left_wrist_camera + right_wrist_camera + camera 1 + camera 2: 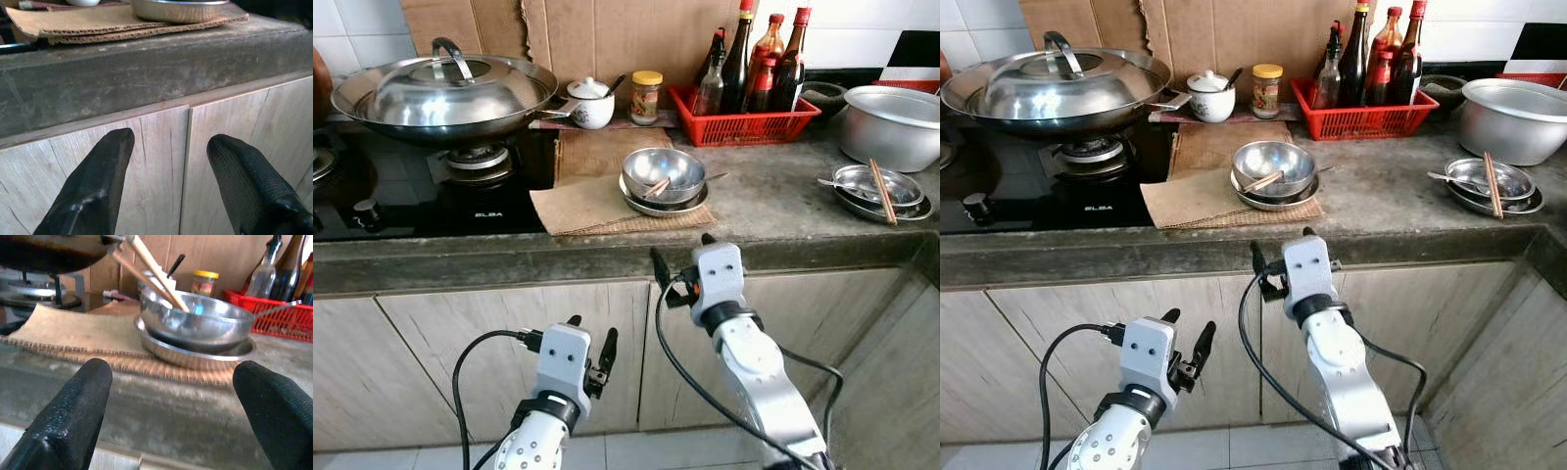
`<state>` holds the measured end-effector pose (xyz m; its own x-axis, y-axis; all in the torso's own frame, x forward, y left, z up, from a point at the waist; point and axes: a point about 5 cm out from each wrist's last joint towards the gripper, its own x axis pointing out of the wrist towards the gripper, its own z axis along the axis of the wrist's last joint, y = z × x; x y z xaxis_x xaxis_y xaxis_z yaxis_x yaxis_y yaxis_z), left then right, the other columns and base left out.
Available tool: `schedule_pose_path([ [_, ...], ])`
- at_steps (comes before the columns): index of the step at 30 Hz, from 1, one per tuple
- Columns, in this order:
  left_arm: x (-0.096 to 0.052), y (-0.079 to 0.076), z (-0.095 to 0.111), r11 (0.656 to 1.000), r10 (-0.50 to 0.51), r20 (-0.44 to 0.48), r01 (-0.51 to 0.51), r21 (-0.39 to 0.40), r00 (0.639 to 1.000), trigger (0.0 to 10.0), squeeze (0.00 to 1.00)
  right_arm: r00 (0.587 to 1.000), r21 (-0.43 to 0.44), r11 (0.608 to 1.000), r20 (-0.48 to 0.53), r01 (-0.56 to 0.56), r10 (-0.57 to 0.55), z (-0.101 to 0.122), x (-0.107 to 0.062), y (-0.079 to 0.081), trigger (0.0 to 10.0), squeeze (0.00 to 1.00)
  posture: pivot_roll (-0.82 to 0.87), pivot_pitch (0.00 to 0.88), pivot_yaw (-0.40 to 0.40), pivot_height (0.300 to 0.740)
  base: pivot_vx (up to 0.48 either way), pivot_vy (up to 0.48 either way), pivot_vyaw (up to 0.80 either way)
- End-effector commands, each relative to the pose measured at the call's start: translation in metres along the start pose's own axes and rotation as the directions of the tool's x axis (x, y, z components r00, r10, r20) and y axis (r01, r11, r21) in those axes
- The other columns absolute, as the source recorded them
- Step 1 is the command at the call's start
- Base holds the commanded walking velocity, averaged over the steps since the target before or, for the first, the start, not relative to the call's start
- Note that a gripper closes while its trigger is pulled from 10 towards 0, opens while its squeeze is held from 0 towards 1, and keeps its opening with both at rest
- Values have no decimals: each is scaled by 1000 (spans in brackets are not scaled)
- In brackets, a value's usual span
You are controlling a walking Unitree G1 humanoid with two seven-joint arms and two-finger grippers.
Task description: Kitchen organization
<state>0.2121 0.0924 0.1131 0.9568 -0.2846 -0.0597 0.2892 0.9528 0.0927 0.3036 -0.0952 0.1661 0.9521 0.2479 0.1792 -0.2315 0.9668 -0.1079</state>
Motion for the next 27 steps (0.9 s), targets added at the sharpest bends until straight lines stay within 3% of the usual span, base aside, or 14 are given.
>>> schedule_pose_path([
  [1,-1,-2,5,1000,2,24,-2,4,1000,10000,0,1000,-1,1000,28,9,-9,5,8,1,10000,0,157,97,-30,740,0,0,0],
  [11,-2,-6,17,1000,-20,98,20,-3,995,10000,0,995,-17,999,83,52,-50,19,29,7,10000,0,166,105,-36,740,0,0,0],
  [16,-6,-13,26,997,-79,178,82,-8,981,10000,0,990,-42,996,123,78,-72,27,40,8,10000,0,171,98,-39,740,0,0,0],
  [27,-5,-18,24,993,-115,188,115,8,975,10000,0,975,-49,994,205,94,-82,44,56,12,10000,0,167,87,-42,740,0,0,0],
])
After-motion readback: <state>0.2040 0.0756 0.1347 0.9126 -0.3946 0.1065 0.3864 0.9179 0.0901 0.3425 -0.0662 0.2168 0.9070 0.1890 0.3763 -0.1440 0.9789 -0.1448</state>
